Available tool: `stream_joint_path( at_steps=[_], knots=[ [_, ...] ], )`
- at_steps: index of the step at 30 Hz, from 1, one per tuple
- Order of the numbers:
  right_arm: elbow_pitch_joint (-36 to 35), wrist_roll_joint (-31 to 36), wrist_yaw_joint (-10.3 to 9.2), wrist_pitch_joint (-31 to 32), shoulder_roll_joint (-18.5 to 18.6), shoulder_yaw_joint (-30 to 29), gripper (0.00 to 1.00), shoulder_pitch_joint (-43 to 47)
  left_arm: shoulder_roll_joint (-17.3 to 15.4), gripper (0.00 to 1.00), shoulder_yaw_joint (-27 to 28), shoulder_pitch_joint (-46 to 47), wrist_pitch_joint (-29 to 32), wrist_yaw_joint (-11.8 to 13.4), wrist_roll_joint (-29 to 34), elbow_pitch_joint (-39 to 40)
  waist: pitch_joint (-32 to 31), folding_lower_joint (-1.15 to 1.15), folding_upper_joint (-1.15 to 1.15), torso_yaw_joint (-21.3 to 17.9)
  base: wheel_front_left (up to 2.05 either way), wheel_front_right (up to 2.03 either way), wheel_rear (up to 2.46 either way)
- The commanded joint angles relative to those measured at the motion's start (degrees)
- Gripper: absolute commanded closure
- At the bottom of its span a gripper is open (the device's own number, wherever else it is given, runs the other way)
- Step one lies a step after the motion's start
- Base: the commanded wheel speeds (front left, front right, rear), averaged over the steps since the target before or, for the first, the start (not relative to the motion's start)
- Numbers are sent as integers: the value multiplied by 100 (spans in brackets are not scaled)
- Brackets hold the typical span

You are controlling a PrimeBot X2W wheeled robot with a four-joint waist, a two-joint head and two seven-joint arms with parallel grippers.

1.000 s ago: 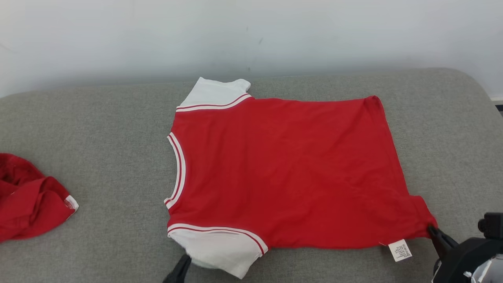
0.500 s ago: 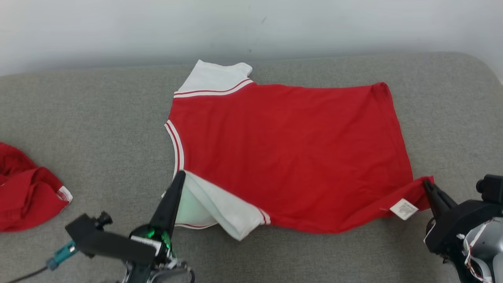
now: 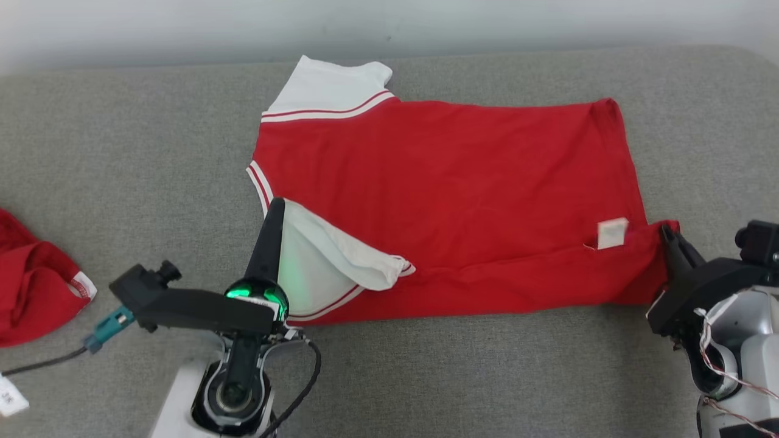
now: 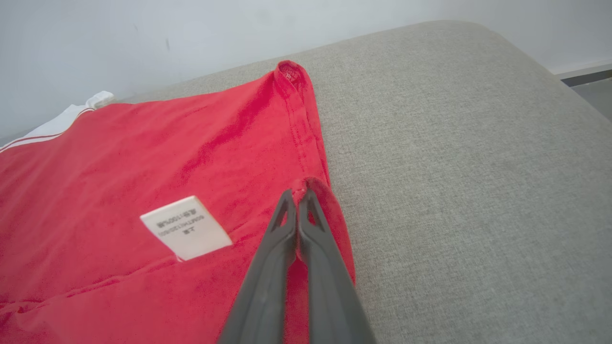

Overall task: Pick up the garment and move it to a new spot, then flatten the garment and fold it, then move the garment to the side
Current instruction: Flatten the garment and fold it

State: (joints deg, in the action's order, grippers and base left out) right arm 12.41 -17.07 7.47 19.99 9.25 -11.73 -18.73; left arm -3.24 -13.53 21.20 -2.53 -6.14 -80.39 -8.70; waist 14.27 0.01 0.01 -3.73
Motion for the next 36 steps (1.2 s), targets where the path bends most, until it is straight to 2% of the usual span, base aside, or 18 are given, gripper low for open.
stream_joint_path(
  at_steps=[1, 10, 36],
  knots=[
    [114, 122, 3, -109, -7, 18, 100, -142, 0, 100, -21, 191, -78, -38, 131, -113, 91, -1, -1, 15, 0, 0, 0],
    [581, 369, 3, -354, -3, 7, 100, -383, 14, 100, -193, 853, -229, -92, 377, -545, 258, -1, -1, 57, 0, 0, 0],
    [1016, 613, 3, -1247, -211, -167, 100, -1039, -103, 100, -275, 2065, -680, -139, 839, -1596, 630, -1, -1, -217, 0, 0, 0]
  ],
)
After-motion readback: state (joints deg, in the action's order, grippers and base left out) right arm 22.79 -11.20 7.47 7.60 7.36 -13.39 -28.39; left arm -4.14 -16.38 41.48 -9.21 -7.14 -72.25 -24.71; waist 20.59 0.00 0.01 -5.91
